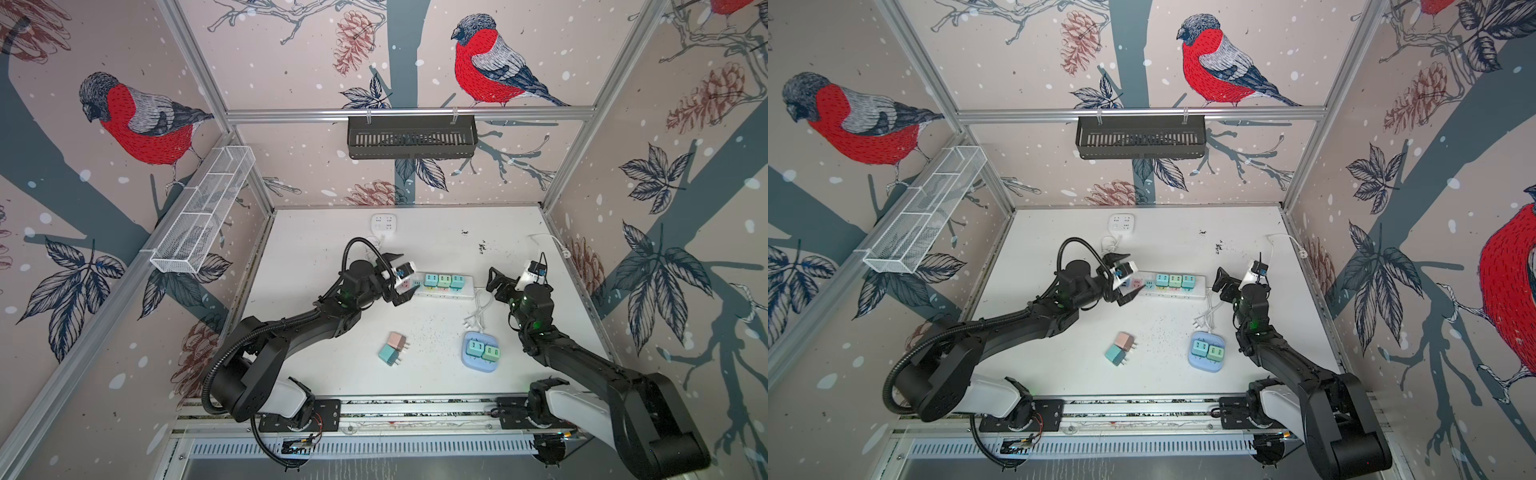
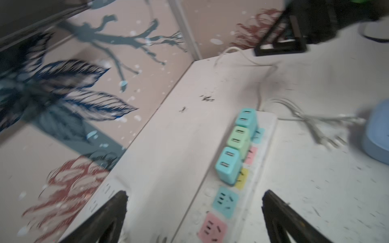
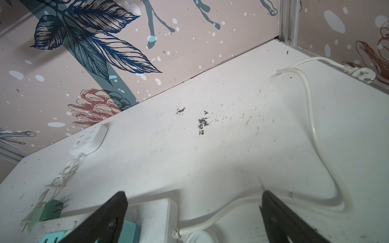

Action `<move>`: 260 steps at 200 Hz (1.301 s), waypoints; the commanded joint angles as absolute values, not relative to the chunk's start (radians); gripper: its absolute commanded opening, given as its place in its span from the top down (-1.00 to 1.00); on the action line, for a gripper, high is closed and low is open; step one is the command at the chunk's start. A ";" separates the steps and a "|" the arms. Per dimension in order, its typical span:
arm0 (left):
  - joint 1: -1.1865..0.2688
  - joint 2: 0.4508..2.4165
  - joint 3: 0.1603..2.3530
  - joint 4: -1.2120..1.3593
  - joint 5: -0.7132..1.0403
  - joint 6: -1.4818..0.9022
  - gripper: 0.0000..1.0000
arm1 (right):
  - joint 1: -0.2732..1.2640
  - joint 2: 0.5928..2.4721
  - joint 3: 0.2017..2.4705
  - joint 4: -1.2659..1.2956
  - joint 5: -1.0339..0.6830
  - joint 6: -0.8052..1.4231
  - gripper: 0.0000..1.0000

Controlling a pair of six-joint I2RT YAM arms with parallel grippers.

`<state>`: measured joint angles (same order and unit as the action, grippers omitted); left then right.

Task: Insert the plug
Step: 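Open the left gripper and lift it away from the power strip, then raise the left gripper while the right gripper reaches toward the white cube, then lower the right gripper onto the light green adapter and close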

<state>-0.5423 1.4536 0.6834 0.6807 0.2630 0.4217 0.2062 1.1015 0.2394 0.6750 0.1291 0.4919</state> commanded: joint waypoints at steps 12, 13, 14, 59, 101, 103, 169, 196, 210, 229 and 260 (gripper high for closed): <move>-0.332 1.575 0.916 0.645 0.443 -0.108 -0.98 | 0.212 1.116 0.258 0.700 0.135 0.473 -0.99; -0.325 1.580 0.921 0.648 0.459 -0.119 -0.98 | 0.212 1.116 0.258 0.700 0.136 0.473 -0.99; -0.318 1.586 0.925 0.649 0.467 -0.124 -0.98 | 0.213 1.115 0.258 0.700 0.135 0.474 -0.99; -0.216 1.626 0.795 0.981 0.376 -0.422 -0.98 | 0.248 1.119 0.281 0.667 0.176 0.460 -0.99; -0.216 1.516 0.858 0.674 0.093 -0.531 -0.98 | 0.438 1.138 0.505 0.427 0.252 0.389 -0.81; -0.216 1.511 0.858 0.666 0.090 -0.537 -0.98 | 0.455 1.142 0.519 0.419 0.256 0.385 -0.79; -0.215 1.324 0.791 0.559 0.260 -0.567 -0.98 | 0.683 1.631 1.094 0.117 0.213 0.318 0.00; -0.214 1.250 0.789 0.395 0.240 -0.490 -0.98 | 0.702 1.880 1.335 -0.013 0.188 0.325 0.05; -0.215 1.202 0.801 0.321 0.199 -0.468 -0.98 | 0.705 2.000 1.464 -0.075 0.156 0.332 0.05; -0.215 1.146 0.784 0.321 0.192 -0.450 -0.98 | 0.706 2.167 1.664 -0.205 0.133 0.332 0.07; -0.213 1.101 0.746 0.356 0.156 -0.448 -0.98 | 0.725 2.377 1.941 -0.392 0.141 0.298 0.10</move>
<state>-0.2161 1.1194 0.7624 0.3534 0.1955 -0.4675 0.7124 2.2883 1.8130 -0.1967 0.1482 0.3328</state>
